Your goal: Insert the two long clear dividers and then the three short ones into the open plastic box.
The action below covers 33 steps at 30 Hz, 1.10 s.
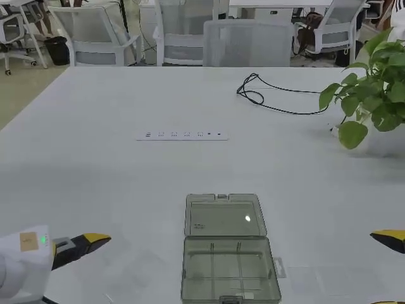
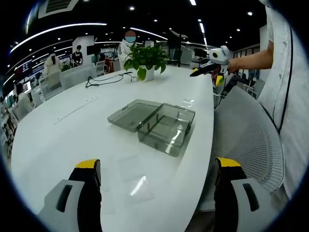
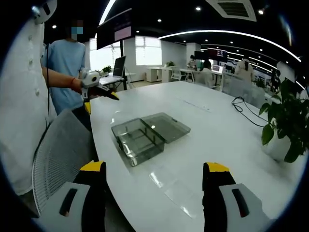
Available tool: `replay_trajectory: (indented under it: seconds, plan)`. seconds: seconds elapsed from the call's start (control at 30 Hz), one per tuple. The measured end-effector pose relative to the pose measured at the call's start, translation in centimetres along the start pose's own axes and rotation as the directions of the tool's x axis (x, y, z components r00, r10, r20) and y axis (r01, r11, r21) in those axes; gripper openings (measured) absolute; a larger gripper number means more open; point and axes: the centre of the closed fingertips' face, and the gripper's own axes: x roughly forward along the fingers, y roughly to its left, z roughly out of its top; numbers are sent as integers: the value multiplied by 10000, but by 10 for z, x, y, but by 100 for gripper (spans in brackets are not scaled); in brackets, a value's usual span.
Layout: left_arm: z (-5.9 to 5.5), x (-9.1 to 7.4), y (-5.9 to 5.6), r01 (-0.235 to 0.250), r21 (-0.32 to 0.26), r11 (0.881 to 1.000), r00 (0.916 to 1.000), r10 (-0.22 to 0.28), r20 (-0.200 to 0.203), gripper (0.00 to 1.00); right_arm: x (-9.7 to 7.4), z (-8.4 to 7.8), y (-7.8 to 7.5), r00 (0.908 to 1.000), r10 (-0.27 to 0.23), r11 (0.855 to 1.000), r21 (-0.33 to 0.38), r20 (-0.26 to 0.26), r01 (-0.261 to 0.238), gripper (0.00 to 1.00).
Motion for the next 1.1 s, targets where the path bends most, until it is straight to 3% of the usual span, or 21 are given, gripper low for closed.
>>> replay_trajectory:
  seconds: [0.73, 1.1]
  plan:
    - [4, 8, -4, 213, 38, 9998, 9998, -213, -20, 100, -2, -5, -1, 10000, -64, 9999, 141, 18, 64, 83]
    - [6, 9, 0, 219, 23, 9998, 9997, -219, -67, 100, -2, -6, 1, 9998, -13, 9997, 228, 177, 9, 83]
